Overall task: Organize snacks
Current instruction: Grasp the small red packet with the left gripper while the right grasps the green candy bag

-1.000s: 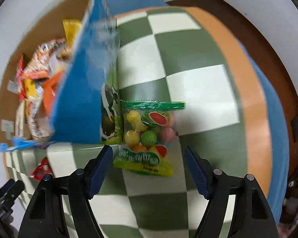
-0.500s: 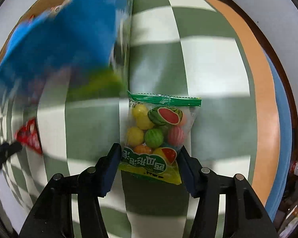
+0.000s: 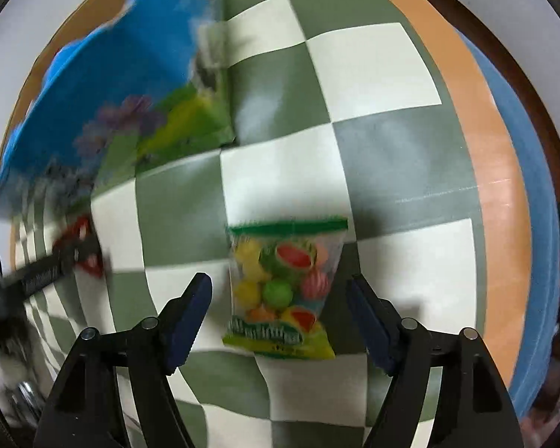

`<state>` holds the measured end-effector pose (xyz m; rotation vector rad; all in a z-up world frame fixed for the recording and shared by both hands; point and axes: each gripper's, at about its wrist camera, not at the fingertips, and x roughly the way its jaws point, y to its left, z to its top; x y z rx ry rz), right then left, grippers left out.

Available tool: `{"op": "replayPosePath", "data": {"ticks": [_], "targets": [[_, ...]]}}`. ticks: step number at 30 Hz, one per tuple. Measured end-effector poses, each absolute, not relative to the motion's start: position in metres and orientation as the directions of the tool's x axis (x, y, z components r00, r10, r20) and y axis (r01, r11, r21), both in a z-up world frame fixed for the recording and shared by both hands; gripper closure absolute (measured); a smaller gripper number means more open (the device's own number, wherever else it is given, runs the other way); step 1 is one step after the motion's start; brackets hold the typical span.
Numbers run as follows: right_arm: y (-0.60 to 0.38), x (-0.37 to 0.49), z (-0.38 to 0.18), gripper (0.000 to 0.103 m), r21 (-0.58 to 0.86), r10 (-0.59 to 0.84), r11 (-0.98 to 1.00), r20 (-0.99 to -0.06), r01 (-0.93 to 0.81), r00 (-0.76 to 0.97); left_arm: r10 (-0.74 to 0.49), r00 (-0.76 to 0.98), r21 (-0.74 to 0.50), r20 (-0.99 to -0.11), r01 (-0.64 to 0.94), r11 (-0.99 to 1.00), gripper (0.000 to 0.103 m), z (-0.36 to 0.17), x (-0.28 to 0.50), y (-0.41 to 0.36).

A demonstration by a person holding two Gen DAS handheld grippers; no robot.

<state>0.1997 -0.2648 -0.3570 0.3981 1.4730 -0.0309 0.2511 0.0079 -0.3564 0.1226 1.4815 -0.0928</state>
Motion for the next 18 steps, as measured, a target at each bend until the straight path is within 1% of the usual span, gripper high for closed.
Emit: {"op": "replayPosePath", "data": {"ticks": [3, 4, 5, 7, 16, 17, 18], "targets": [[-0.254, 0.217, -0.372, 0.026, 0.214, 0.204, 0.946, -0.977, 0.245, 0.063, 0.010, 0.076, 0.020, -0.997, 0.134, 0.991, 0.058, -0.358, 0.239, 0.016], [-0.249, 0.218, -0.374, 0.033, 0.177, 0.169, 0.957, -0.984, 0.229, 0.055, 0.006, 0.066, 0.014, -0.998, 0.127, 0.992, 0.058, -0.360, 0.236, 0.020], [-0.245, 0.221, -0.373, 0.041, 0.165, 0.156, 0.962, -0.986, 0.216, 0.057, -0.003, 0.052, 0.003, -0.999, 0.117, 0.993, 0.058, -0.362, 0.231, 0.025], [-0.234, 0.218, -0.370, 0.045, 0.183, 0.174, 0.964, -0.983, 0.191, 0.066, -0.010, 0.040, -0.006, -0.999, 0.098, 0.995, 0.058, -0.364, 0.221, 0.034], [-0.137, 0.199, -0.365, 0.047, 0.259, 0.259, 0.966, -0.966, 0.019, 0.012, -0.088, -0.036, -0.088, -0.995, -0.020, 0.996, 0.059, -0.384, 0.191, 0.080], [-0.126, 0.200, -0.367, 0.047, 0.255, 0.255, 0.967, -0.967, 0.002, 0.006, -0.103, -0.047, -0.102, -0.994, -0.028, 0.994, 0.058, -0.388, 0.191, 0.083], [-0.121, 0.202, -0.369, 0.047, 0.253, 0.253, 0.968, -0.968, -0.001, -0.002, -0.117, -0.056, -0.115, -0.992, -0.039, 0.993, 0.056, -0.391, 0.194, 0.085]]}}
